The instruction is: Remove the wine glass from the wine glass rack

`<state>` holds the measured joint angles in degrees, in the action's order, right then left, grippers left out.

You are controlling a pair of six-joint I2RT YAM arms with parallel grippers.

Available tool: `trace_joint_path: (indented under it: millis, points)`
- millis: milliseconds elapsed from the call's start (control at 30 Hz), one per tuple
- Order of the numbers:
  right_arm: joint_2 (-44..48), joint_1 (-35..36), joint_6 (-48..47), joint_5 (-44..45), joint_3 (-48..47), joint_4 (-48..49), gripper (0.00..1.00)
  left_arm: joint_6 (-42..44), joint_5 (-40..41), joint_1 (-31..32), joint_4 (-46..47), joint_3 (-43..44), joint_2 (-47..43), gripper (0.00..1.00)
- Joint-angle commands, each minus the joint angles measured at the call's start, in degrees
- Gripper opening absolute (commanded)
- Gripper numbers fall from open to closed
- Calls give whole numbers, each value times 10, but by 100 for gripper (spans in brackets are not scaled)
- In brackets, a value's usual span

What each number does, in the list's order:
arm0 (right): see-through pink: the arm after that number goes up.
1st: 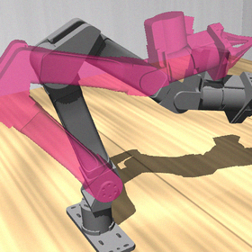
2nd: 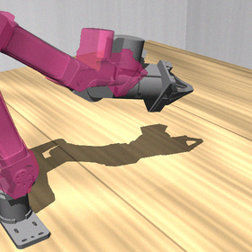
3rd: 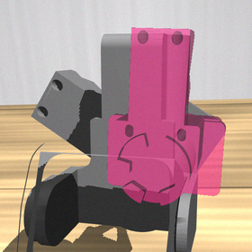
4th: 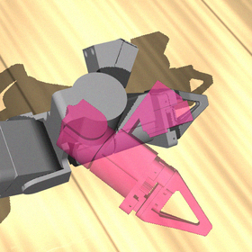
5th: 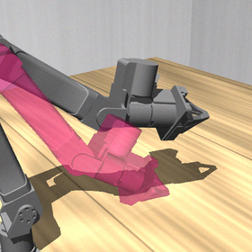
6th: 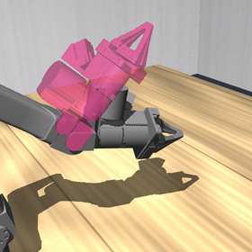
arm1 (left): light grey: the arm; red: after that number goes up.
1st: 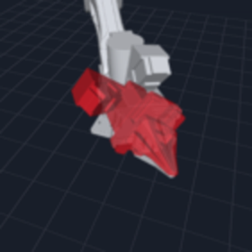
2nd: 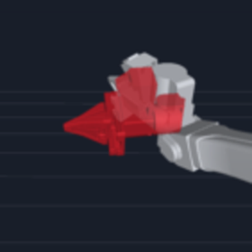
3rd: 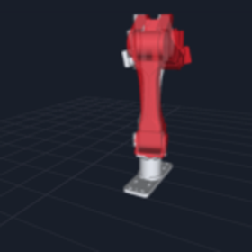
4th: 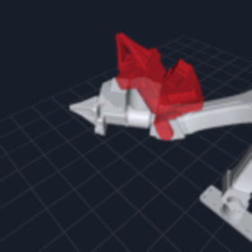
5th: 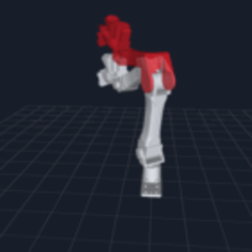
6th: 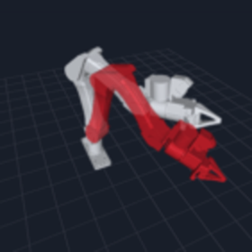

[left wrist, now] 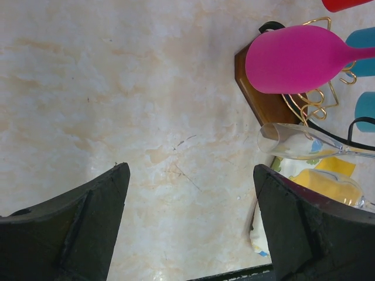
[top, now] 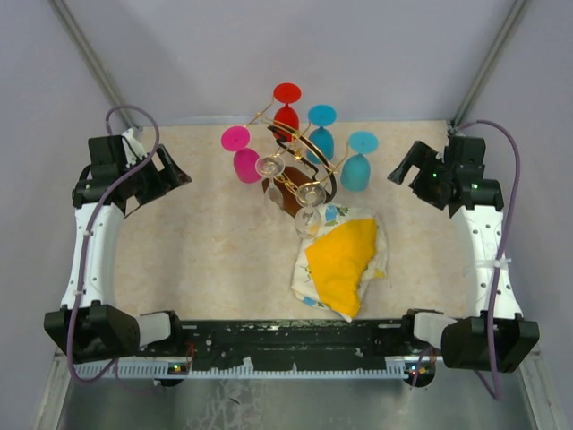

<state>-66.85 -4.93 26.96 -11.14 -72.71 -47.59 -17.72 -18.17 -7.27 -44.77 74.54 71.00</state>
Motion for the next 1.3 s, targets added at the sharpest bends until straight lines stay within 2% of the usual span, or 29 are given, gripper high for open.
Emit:
trace_joint_path:
  millis: [0,133,200,433,500,533,667,800,1000,1100,1267]
  points:
    - [2,-3,-32,-66,-20,10,99,11,6,-1,-8,5,-15,91]
    - [19,-3,-45,-158,-12,37,99,-4,-44,-1,-6,8,-6,88]
    - [27,-4,-24,-204,-3,68,99,-14,-72,7,8,8,-5,88]
    - [29,-4,42,-174,-18,134,99,-20,-66,23,19,22,-13,89]
    - [5,-6,63,-190,-24,148,92,-17,-55,24,9,22,-18,89]
    - [-7,-7,86,-207,-22,163,84,-16,-50,24,7,23,-19,89]
    - [-47,-9,148,-239,-8,244,60,-9,-40,24,-20,25,-29,89]
    - [-87,-10,166,-235,-21,266,49,-8,-38,23,-27,24,-42,90]
    - [-130,-10,181,-237,-35,286,43,-12,-37,23,-22,17,-48,91]
    - [-138,-10,194,-243,-28,315,36,-15,-42,24,-20,14,-46,91]
    - [-153,-10,202,-253,-30,338,35,-15,-42,23,-15,8,-49,91]
